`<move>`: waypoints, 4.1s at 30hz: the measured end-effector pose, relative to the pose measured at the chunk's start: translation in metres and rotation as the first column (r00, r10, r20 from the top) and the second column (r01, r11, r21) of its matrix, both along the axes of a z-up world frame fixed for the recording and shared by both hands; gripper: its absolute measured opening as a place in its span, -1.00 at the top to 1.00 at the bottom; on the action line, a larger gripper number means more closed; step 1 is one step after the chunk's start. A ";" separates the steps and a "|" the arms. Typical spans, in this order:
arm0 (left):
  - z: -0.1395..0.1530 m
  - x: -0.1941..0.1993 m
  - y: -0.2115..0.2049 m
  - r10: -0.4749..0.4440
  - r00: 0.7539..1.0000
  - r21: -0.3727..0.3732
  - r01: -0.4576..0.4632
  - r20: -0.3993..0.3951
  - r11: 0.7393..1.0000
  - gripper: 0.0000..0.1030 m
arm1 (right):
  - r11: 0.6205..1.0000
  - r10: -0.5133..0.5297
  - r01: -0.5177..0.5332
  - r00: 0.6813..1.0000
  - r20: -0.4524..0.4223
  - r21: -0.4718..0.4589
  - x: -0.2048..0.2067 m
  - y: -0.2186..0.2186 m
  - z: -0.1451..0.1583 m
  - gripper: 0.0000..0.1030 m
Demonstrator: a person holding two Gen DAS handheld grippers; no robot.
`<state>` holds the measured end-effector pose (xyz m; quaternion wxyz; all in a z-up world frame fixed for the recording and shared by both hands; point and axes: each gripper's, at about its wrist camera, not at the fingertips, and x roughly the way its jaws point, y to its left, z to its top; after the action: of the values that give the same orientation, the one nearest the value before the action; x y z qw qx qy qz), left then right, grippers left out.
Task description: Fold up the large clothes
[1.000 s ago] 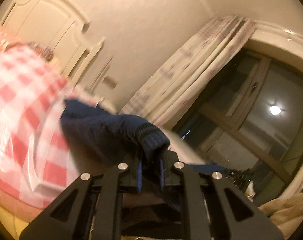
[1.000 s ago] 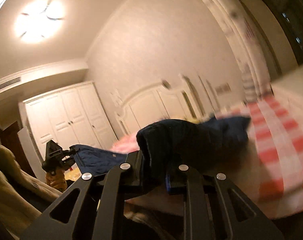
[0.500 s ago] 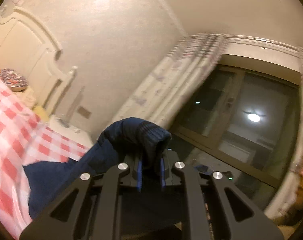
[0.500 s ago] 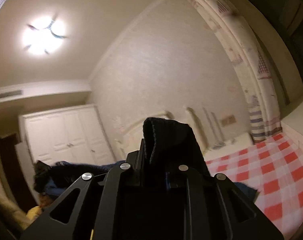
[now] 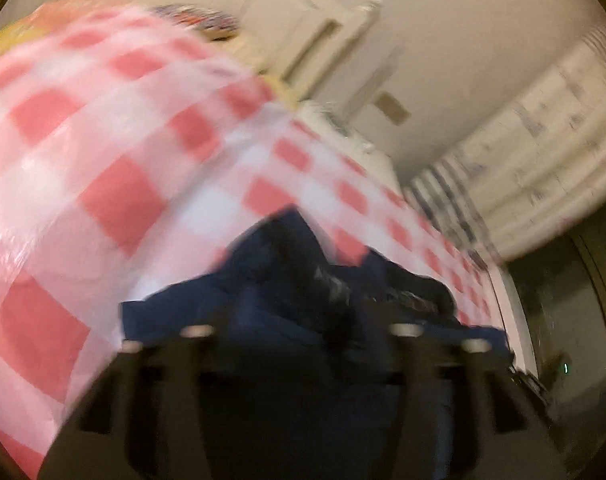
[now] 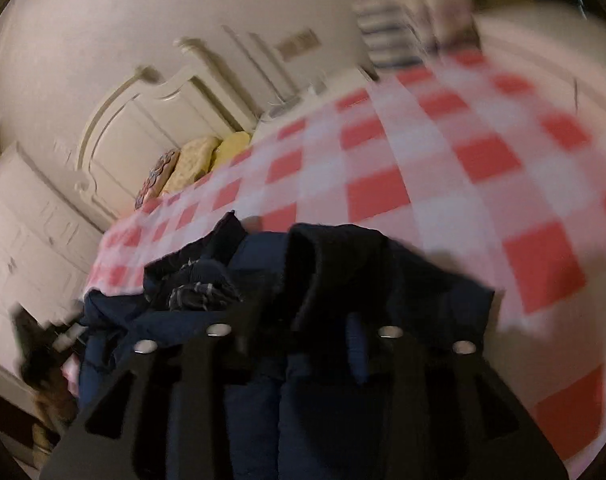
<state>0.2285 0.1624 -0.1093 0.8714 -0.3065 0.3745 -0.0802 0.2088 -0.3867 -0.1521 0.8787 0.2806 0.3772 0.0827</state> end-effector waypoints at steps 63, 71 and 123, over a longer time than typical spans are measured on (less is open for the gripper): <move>0.072 0.024 -0.079 0.040 0.981 0.482 -0.128 0.188 0.867 -0.90 | 0.900 0.051 -0.019 0.997 0.060 -0.436 0.013 0.048 0.066 -0.76; 0.058 0.025 -0.195 -0.216 0.970 0.739 0.067 0.108 0.670 -0.95 | 0.783 0.285 -0.225 0.958 0.013 -0.581 0.024 0.170 0.060 -0.03; 0.034 0.082 -0.112 -0.083 0.995 0.624 0.098 -0.053 0.775 -0.91 | 0.864 0.214 -0.189 0.977 0.002 -0.467 0.070 0.111 0.054 -0.23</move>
<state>0.3105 0.0502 -0.0749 0.9147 0.0174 0.4037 0.0102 0.2787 -0.2761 -0.0982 0.9165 0.0192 0.3896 0.0888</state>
